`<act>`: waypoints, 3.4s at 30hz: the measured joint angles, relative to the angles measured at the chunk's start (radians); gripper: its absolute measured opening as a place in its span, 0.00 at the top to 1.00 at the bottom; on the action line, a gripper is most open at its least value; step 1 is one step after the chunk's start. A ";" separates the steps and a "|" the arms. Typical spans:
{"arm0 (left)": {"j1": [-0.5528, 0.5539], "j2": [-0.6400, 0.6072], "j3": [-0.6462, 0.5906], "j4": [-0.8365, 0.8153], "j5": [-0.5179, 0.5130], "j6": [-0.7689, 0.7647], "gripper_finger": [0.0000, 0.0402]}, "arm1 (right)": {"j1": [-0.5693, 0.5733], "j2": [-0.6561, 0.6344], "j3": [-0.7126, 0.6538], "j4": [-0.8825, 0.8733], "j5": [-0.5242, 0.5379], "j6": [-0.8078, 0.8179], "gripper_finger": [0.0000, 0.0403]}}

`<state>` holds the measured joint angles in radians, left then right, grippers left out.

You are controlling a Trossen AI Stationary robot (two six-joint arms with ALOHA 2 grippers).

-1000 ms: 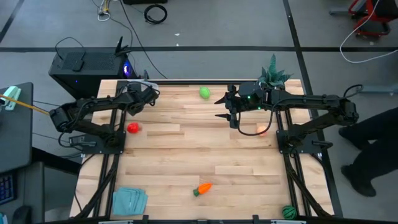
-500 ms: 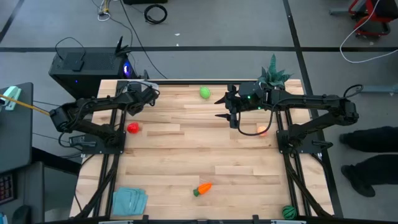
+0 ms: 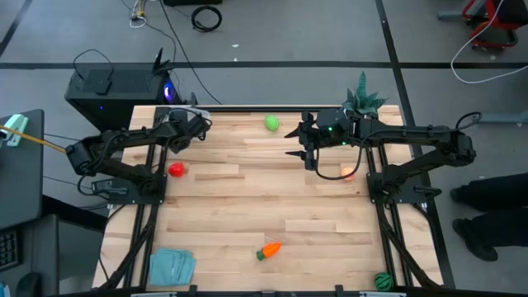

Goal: Pick and placing Produce into tupperware
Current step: Put the orange carrot into the transparent bin

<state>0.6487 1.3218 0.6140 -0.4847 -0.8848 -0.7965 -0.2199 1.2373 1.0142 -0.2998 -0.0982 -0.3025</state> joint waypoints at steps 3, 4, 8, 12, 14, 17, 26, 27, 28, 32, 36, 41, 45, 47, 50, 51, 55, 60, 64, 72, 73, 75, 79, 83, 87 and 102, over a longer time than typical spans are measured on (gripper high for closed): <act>-0.001 -0.009 0.000 -0.002 0.023 0.052 0.31 | 0.000 0.000 0.000 0.000 0.000 0.028 0.35; -0.003 -0.014 0.000 -0.001 0.031 0.075 0.32 | 0.000 0.000 0.000 0.000 0.000 0.044 0.35; -0.019 -0.046 0.000 0.000 0.070 0.148 0.33 | 0.001 0.000 0.000 -0.025 0.000 0.064 0.35; -0.061 -0.101 0.000 -0.002 0.088 0.241 0.33 | 0.024 0.000 0.000 -0.109 0.000 0.080 0.35; -0.094 -0.137 0.000 -0.001 0.088 0.266 0.33 | 0.037 0.000 0.000 -0.150 0.000 0.124 0.35; -0.155 -0.195 0.000 0.000 0.088 0.290 0.34 | 0.055 0.000 0.000 -0.213 0.001 0.197 0.35; -0.379 -0.305 0.000 -0.002 0.089 0.334 0.34 | 0.121 0.000 0.000 -0.463 0.119 0.522 0.35; -0.404 -0.310 0.000 0.000 0.088 0.341 0.35 | 0.125 0.000 0.000 -0.493 0.133 0.578 0.35; -0.429 -0.314 0.000 0.000 0.088 0.344 0.35 | 0.125 0.000 0.000 -0.524 0.142 0.631 0.35; -0.523 -0.317 0.000 0.000 0.090 0.362 0.35 | 0.125 0.000 0.000 -0.584 0.181 0.736 0.35; -0.599 -0.317 0.000 -0.001 0.170 0.397 0.35 | 0.124 0.000 0.000 -0.575 0.247 0.764 0.35; -0.665 -0.317 0.000 -0.013 0.329 0.385 0.35 | 0.124 0.000 0.000 -0.574 0.262 0.752 0.35; -0.706 -0.317 0.000 -0.044 0.447 0.374 0.35 | 0.137 0.000 0.000 -0.574 0.258 0.685 0.35; -0.730 -0.316 0.001 -0.052 0.480 0.374 0.35 | 0.159 0.000 0.000 -0.568 0.251 0.631 0.35; -0.766 -0.316 0.001 -0.064 0.487 0.374 0.35 | 0.212 0.001 0.000 -0.534 0.245 0.562 0.35; -0.775 -0.316 0.001 -0.062 0.487 0.374 0.35 | 0.234 0.005 0.000 -0.517 0.245 0.534 0.35; -0.808 -0.316 0.001 -0.061 0.487 0.373 0.35 | 0.337 0.033 0.000 -0.430 0.243 0.433 0.35; -0.842 -0.316 0.001 -0.060 0.487 0.371 0.37 | 0.453 0.118 0.000 -0.294 0.243 0.366 0.35; -0.867 -0.316 0.001 -0.057 0.487 0.362 0.38 | 0.513 0.209 0.000 -0.195 0.243 0.359 0.35; -0.909 -0.316 0.001 -0.029 0.487 0.360 0.38 | 0.576 0.363 0.000 0.013 0.156 0.376 0.35; -0.913 -0.316 0.001 -0.024 0.487 0.357 0.39 | 0.580 0.378 0.000 0.047 0.140 0.383 0.35; -0.924 -0.316 0.001 -0.016 0.487 0.355 0.39 | 0.594 0.409 0.000 0.103 0.126 0.390 0.35; -0.941 -0.316 0.001 -0.001 0.487 0.355 0.40 | 0.627 0.475 0.000 0.177 0.110 0.396 0.35; -0.954 -0.316 0.001 0.013 0.487 0.355 0.41 | 0.652 0.528 0.000 0.265 0.096 0.426 0.35; -0.957 -0.316 0.001 0.033 0.487 0.355 0.40 | 0.663 0.571 0.000 0.322 0.096 0.442 0.35; -0.957 -0.316 0.001 0.049 0.487 0.361 0.42 | 0.668 0.716 0.000 0.497 0.093 0.414 0.35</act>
<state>-0.3080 1.0054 0.6147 -0.4353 -0.3981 -0.4355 0.4477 1.9537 1.0138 0.1975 -0.0048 0.1119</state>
